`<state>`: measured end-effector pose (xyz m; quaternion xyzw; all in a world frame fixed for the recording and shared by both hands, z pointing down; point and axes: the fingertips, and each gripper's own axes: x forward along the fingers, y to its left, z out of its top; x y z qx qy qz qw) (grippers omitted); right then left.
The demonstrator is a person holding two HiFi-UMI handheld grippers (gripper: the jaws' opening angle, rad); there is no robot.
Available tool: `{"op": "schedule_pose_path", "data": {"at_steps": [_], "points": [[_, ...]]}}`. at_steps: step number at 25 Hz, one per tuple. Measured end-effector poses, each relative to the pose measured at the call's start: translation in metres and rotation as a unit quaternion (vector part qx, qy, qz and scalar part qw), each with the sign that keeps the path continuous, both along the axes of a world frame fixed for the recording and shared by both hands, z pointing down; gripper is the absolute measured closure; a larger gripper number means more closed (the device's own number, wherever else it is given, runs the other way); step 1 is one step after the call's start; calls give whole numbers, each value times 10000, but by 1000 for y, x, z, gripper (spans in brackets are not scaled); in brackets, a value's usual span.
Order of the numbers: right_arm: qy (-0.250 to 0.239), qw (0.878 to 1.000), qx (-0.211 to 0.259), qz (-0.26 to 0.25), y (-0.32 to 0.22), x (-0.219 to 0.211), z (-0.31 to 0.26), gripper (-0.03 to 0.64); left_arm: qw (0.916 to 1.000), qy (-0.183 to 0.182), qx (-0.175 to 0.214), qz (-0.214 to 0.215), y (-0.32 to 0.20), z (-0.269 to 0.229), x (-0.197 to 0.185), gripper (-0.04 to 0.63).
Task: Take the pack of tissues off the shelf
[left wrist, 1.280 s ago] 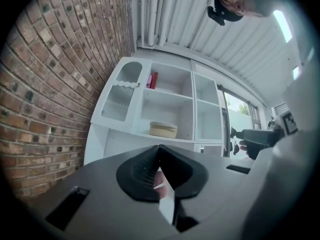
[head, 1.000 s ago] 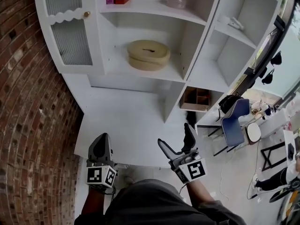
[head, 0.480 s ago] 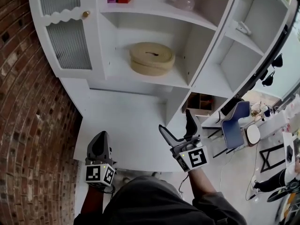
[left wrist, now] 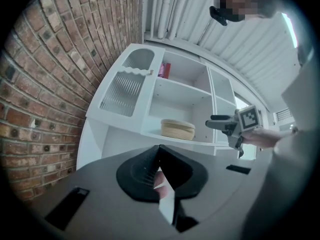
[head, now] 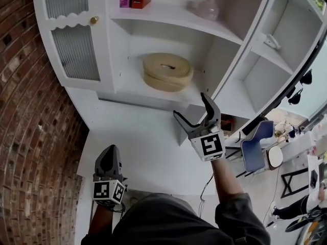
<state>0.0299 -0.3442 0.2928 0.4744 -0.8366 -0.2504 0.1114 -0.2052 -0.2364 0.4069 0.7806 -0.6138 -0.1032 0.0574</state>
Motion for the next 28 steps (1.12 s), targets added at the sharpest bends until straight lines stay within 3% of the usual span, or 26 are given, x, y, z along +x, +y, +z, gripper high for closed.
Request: {"op": "schedule_pose_path", "data": {"at_steps": [7, 17, 24, 28], "points": [[1072, 9939, 199, 137, -43, -8, -10, 231, 10000, 5, 9, 41, -5, -1, 7, 592], [2396, 9705, 129, 242, -92, -15, 5, 288, 10000, 63, -14, 18, -2, 3, 8, 592], [3166, 9481, -82, 297, -116, -22, 16, 323, 9999, 88, -37, -52, 2, 6, 3, 592], [3675, 9291, -356, 223, -125, -25, 25, 343, 9999, 102, -73, -107, 3, 8, -1, 592]]}}
